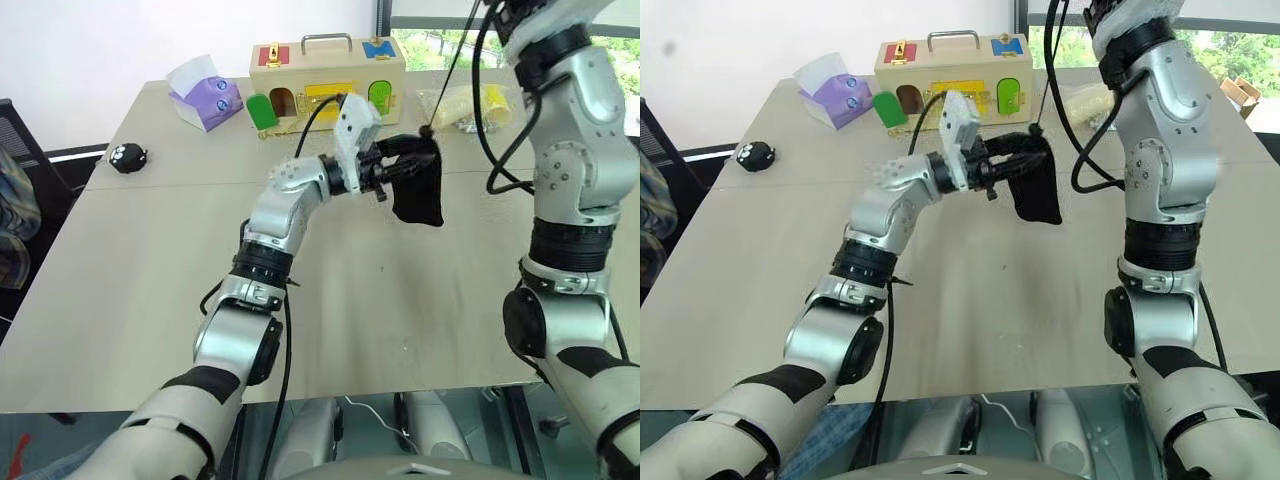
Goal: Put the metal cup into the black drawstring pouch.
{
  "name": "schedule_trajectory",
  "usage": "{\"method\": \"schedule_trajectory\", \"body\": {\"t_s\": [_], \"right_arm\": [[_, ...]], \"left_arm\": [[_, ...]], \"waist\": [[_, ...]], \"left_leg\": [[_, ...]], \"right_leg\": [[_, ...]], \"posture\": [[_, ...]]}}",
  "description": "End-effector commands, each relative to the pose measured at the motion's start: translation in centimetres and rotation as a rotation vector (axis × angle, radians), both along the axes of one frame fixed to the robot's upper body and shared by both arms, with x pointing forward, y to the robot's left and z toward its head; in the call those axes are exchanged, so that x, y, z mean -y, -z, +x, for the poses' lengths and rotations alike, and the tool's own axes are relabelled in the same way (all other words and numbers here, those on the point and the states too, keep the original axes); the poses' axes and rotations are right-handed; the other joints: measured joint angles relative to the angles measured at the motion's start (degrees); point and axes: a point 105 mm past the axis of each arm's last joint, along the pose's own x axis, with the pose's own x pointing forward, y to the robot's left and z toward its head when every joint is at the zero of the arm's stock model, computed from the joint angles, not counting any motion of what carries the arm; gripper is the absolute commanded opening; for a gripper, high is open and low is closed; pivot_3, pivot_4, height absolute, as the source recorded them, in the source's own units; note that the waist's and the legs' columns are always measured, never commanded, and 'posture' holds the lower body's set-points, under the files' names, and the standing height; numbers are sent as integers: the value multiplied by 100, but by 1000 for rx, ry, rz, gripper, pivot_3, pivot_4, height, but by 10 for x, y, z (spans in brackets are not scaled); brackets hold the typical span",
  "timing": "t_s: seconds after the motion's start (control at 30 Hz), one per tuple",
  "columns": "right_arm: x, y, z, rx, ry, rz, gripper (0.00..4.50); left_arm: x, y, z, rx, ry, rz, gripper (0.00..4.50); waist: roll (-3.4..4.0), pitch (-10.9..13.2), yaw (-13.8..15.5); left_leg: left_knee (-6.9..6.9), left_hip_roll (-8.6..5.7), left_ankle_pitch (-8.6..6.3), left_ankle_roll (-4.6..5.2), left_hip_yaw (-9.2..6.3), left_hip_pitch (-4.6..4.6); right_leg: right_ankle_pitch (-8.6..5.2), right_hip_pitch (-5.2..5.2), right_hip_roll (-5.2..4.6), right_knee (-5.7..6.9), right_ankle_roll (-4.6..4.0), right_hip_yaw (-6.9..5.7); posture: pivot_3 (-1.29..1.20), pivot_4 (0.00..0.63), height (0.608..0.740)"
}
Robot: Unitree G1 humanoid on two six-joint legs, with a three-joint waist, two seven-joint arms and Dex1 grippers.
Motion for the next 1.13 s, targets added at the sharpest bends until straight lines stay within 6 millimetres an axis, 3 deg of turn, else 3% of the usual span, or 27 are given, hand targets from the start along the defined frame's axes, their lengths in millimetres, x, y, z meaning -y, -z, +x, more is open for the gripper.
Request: {"method": "schedule_trajectory", "body": {"t_s": [0.03,0.17,0.23,0.3,0.4,0.43,0.53,0.6,0.67,0.83,0.97,1.13], "right_arm": [[-17,11,-14,-12,-85,-75,0],[-19,38,-7,-105,-69,-150,0],[-23,71,-6,-212,-117,-218,0],[-25,94,-11,-284,-161,-264,0],[-16,120,-21,-371,-199,-307,961],[-11,131,-24,-414,-215,-322,1537],[9,165,-35,-555,-275,-372,2661],[34,196,-40,-646,-257,-444,2661],[69,228,-37,-694,-189,-441,2661],[114,276,-44,-694,-170,-448,2661],[130,290,-51,-628,-196,-441,2661],[129,301,-50,-670,-230,-438,2661]], "left_arm": [[-7,-38,-15,67,39,-105,3482],[-26,-63,-19,24,14,-227,3482],[-51,-77,-21,5,-33,-261,3482],[-67,-78,-23,-1,-78,-245,3482],[-91,-52,-23,-57,-179,-171,3534],[-99,-40,-25,-68,-210,-123,3534],[-117,0,-34,-61,-271,34,3534],[-134,24,-35,-84,-339,75,3534],[-148,60,-44,-113,-374,161,3534],[-153,108,-66,-154,-391,233,3534],[-151,121,-70,-215,-437,189,3534],[-152,124,-69,-204,-497,173,3534]], "waist": [[0,0,1],[0,0,13],[0,0,10],[0,0,-12],[7,-5,-12],[7,-5,-6],[6,-5,31],[5,-4,99],[1,-6,147],[3,-5,180],[3,-4,185],[3,-4,179]], "left_leg": [[2,0,0,0,1,0],[7,0,0,0,0,0],[7,1,0,0,0,0],[4,5,0,0,-2,0],[-1,7,0,0,1,4],[0,4,0,0,1,6],[2,4,0,0,-3,7],[-1,4,0,0,-11,5],[2,2,-1,1,-12,7],[-11,5,-2,4,7,49],[-15,14,-9,15,8,85],[-14,15,-13,20,9,104]], "right_leg": [[0,0,0,1,0,1],[0,2,-1,4,0,1],[0,2,-1,3,0,1],[0,2,1,2,0,-1],[0,1,1,1,0,4],[0,3,0,0,0,4],[0,8,1,-2,0,0],[0,14,0,-13,-1,-8],[0,23,-1,-21,-1,-13],[0,60,-1,-28,-1,3],[0,97,2,-32,-1,0],[0,115,1,-32,-2,0]], "posture": [[0,150,710],[0,150,710],[0,150,710],[0,150,710],[0,150,710],[0,150,710],[0,150,710],[0,150,710],[0,150,710],[0,150,710],[0,150,710],[0,150,710]]}}
